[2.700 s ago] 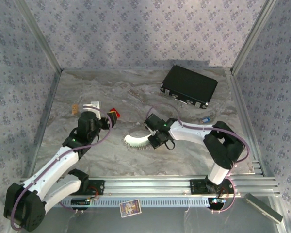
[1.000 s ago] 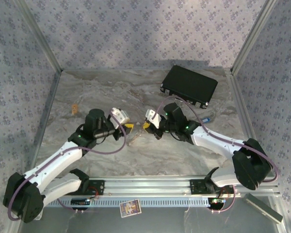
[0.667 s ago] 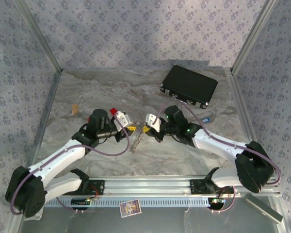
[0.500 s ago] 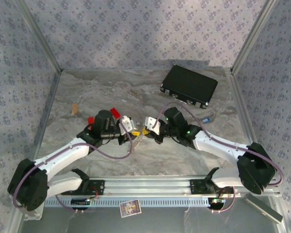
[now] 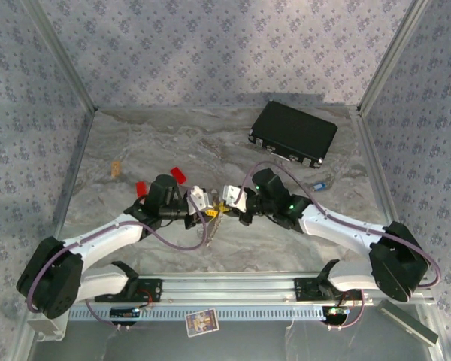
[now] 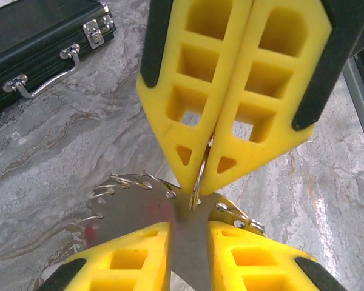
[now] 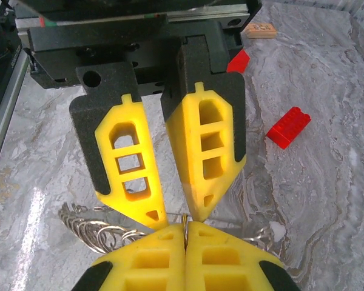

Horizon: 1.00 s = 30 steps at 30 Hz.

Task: Put the keys on the keyring

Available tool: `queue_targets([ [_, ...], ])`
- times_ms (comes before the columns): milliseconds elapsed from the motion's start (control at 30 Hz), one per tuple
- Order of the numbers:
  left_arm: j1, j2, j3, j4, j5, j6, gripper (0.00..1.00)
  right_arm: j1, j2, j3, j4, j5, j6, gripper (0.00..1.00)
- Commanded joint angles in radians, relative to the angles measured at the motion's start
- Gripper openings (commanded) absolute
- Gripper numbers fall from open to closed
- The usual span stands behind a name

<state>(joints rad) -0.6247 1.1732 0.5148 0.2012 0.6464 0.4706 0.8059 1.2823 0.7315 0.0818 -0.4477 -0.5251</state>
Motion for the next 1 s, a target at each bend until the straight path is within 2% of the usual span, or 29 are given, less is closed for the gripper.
queue_targets([
  [0,-0.016,-0.025,-0.008,0.042,0.036,0.020,0.21,0.010,-0.028,0.009,-0.018,0.005,-0.028,0.00],
  [300,-0.033,-0.044,0.005,0.024,0.027,0.030,0.17,0.027,-0.025,0.028,-0.050,-0.010,-0.039,0.00],
  [533,-0.036,-0.052,0.006,0.025,0.009,0.043,0.01,0.029,-0.024,0.029,-0.037,-0.026,-0.023,0.00],
  [567,-0.036,-0.057,0.003,0.028,0.001,0.046,0.00,0.025,-0.027,0.028,-0.041,-0.026,-0.016,0.02],
  [667,-0.040,-0.074,-0.006,0.030,-0.029,0.060,0.00,-0.001,-0.043,0.017,-0.068,-0.047,-0.005,0.22],
  [767,-0.048,-0.088,-0.015,0.024,-0.065,0.080,0.00,-0.024,-0.060,0.011,-0.134,-0.040,-0.005,0.33],
  [867,-0.053,-0.101,-0.028,0.022,-0.081,0.083,0.00,-0.025,-0.073,0.010,-0.216,0.014,-0.016,0.34],
  [967,-0.060,-0.107,-0.037,0.025,-0.089,0.083,0.00,-0.014,-0.084,-0.004,-0.210,0.056,-0.005,0.33],
])
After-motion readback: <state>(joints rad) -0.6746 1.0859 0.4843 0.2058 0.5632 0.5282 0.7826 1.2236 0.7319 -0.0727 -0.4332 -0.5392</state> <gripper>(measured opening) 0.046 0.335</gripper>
